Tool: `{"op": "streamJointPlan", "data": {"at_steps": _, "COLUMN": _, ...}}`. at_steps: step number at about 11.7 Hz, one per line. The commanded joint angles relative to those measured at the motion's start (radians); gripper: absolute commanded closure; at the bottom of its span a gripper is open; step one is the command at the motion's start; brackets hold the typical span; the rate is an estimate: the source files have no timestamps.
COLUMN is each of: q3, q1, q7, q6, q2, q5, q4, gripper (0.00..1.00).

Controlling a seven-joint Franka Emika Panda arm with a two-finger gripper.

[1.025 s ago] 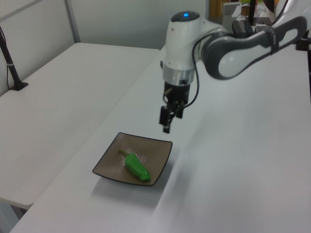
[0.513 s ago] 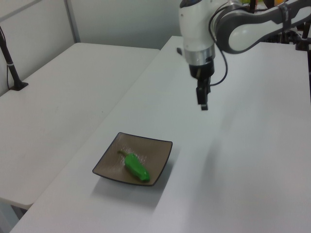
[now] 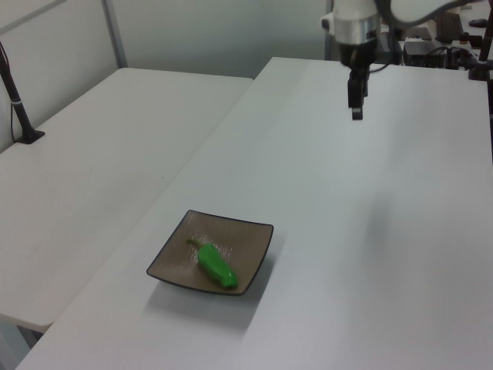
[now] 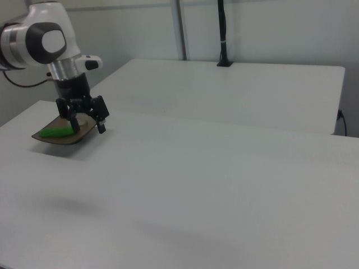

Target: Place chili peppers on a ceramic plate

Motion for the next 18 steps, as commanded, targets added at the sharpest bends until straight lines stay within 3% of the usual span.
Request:
{"op": "streamJointPlan", "data": {"at_steps": 1, "q3": -0.005, "q1": -0.063, "q7": -0.02, "q6": 0.051, "q2": -0.088, "q5": 0.071, "q4": -0.109, "gripper": 0.0}}
{"op": "streamJointPlan", "data": {"at_steps": 9, "q3": -0.046, "q1": -0.09, "q7": -0.041, "q6": 0.121, "q2": -0.125, "q5": 0.075, "q4": -0.155, "gripper": 0.0}}
{"op": "streamJointPlan", "data": {"at_steps": 14, "q3": -0.073, "q1": -0.085, "q7": -0.044, "q6": 0.141, "q2": -0.125, "q5": 0.147, "q4": -0.149, "gripper": 0.0}}
{"op": "streamJointPlan", "data": {"at_steps": 18, "q3": -0.074, "q1": -0.082, "q7": -0.034, "q6": 0.144, "q2": -0.125, "q5": 0.147, "q4": -0.146, "gripper": 0.0}}
